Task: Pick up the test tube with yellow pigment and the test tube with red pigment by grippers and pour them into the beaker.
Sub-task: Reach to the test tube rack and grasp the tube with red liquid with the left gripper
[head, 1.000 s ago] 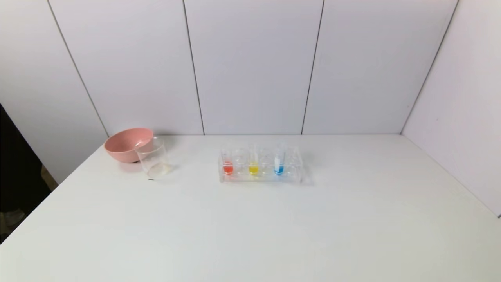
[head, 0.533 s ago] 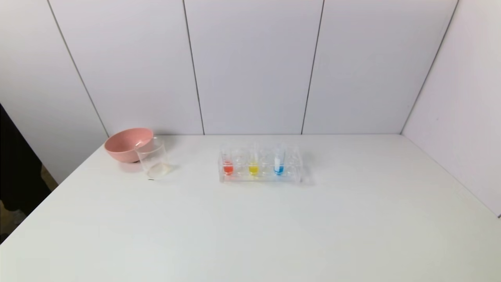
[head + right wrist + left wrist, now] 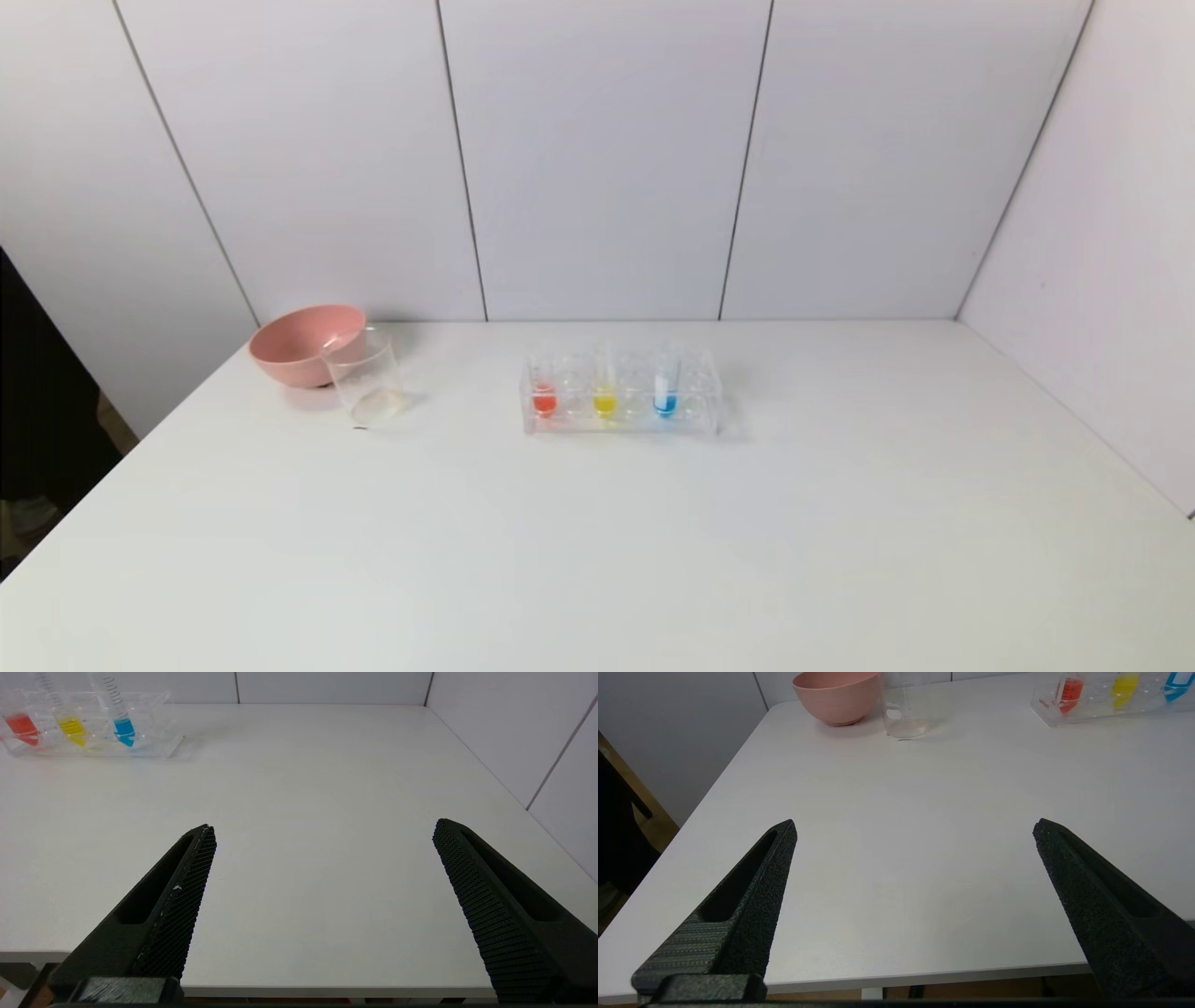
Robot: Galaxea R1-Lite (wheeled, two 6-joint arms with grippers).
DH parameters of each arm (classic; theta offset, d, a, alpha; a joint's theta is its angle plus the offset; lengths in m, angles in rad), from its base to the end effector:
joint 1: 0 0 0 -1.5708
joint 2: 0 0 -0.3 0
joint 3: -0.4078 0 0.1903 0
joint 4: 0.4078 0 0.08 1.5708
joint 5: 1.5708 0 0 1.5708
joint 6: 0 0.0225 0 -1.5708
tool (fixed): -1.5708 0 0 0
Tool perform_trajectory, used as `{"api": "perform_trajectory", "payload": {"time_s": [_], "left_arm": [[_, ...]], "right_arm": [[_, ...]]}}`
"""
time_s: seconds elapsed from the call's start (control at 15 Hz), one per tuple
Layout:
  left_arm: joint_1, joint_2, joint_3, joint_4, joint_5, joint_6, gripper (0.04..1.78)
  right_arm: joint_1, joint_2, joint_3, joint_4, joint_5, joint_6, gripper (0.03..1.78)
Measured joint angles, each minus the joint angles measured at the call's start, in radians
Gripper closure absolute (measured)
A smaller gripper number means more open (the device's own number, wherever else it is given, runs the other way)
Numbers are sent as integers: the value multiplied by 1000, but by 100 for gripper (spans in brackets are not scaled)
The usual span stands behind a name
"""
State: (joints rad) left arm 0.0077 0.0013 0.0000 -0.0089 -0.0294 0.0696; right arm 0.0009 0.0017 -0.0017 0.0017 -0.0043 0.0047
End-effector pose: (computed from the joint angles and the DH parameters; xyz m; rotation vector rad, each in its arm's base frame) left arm -0.0227 -0.0008 0.0764 0.0697 -0.0084 -0.0214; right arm -0.0228 -0.0001 0.0758 0.0047 0.0017 -0.0034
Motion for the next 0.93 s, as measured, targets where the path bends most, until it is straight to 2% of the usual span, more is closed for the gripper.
{"api": "perform_trajectory", "payload": {"time_s": [0.47, 0.67, 0.93], "left_arm": [[0, 2, -70, 7, -5, -24, 5], [0, 40, -159, 24, -12, -26, 5], [0, 180, -319, 22, -35, -65, 5]], "right_arm": [[0, 0, 0, 0, 0, 0, 11], [0, 0, 0, 0, 0, 0, 11], [1, 0, 0, 0, 0, 0, 11]]}}
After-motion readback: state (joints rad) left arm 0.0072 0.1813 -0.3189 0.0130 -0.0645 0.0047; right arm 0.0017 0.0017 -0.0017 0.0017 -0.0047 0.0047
